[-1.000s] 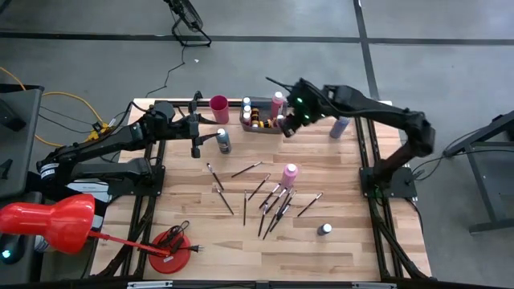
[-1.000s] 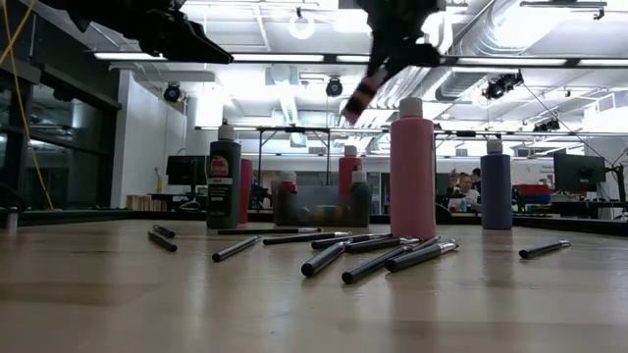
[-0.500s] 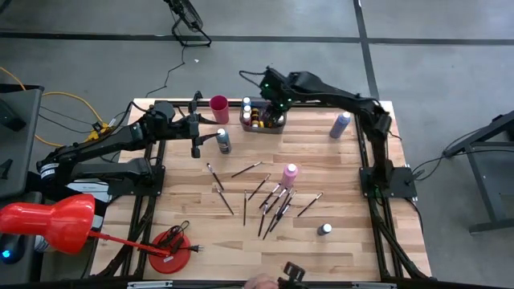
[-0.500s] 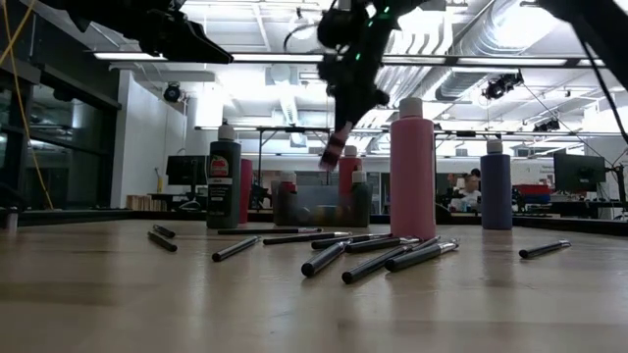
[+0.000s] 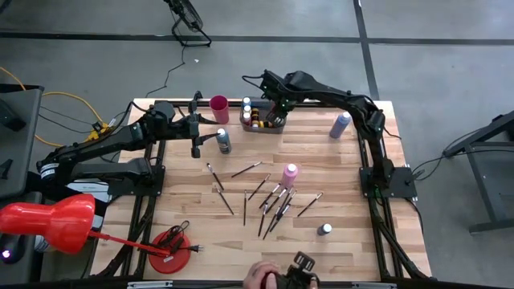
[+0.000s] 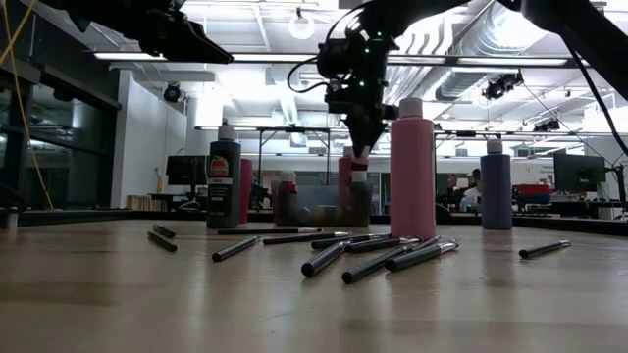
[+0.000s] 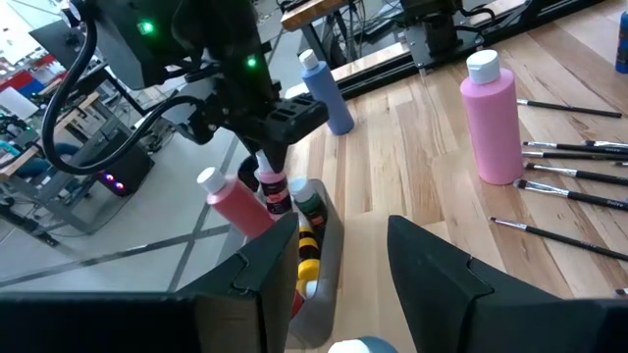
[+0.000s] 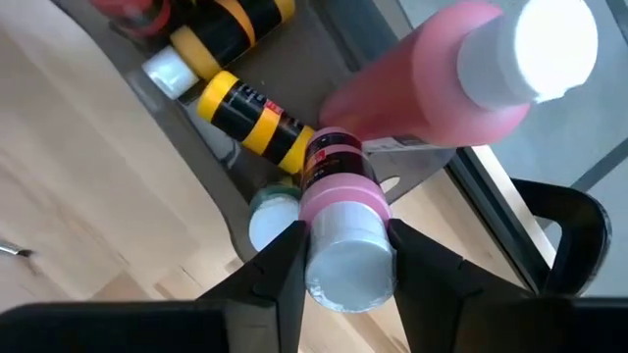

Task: Pick & Place Paint Supplies
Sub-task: Put the small pink paint bottle into the black bin

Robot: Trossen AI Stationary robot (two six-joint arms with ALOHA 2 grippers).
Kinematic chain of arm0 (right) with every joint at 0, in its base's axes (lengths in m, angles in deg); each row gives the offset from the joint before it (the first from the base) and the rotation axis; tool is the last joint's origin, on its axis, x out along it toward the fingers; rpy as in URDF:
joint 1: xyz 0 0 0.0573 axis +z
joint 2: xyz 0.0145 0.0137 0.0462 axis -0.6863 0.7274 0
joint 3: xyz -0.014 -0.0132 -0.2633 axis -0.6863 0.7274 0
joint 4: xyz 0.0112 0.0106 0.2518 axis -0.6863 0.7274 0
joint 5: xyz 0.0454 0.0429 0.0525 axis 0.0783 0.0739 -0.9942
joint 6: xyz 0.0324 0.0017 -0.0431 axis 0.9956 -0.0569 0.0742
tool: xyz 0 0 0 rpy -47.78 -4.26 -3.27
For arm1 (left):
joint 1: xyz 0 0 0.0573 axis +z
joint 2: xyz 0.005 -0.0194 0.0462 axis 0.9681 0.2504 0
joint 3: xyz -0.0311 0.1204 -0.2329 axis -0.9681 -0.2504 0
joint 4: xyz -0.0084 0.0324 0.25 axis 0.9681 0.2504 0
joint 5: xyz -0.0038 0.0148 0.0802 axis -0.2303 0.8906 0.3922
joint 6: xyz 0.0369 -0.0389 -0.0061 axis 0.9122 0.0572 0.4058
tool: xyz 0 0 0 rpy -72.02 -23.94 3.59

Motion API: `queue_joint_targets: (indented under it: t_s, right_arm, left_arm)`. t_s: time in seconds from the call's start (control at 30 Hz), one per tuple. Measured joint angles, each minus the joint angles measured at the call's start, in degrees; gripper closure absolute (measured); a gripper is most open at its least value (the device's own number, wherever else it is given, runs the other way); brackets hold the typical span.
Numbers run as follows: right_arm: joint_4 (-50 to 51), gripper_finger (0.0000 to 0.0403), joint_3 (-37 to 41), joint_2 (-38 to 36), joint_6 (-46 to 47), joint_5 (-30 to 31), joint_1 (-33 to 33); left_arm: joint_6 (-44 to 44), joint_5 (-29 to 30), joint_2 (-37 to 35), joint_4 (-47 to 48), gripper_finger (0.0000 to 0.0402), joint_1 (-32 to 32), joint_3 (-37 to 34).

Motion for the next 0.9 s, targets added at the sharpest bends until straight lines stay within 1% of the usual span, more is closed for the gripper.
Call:
queue_joint_targets:
  t_s: [0.2, 0.43, 0.77, 0.9]
  right_arm:
    - [0.9, 0.0286, 0.2, 0.9, 0.1, 0.9, -1.3]
    - [1.0, 0.0283, 0.3, 4.0, 0.0, 0.4, -1.7]
    - [-3.0, 0.028, 0.7, 4.7, -1.7, -5.7, -1.7]
    - [-5.3, 0.0284, 0.7, 4.7, -4.4, -7.7, -1.0]
  left_arm:
    - [0.0, 0.0, 0.0, 0.0, 0.0249, 0.0, 0.0]
    - [0.0, 0.0, 0.0, 0.0, 0.0249, 0.0, 0.0]
    - [0.0, 0.0, 0.0, 0.0, 0.0249, 0.0, 0.0]
    - [0.0, 0.0, 0.0, 0.0, 0.0249, 0.0, 0.0]
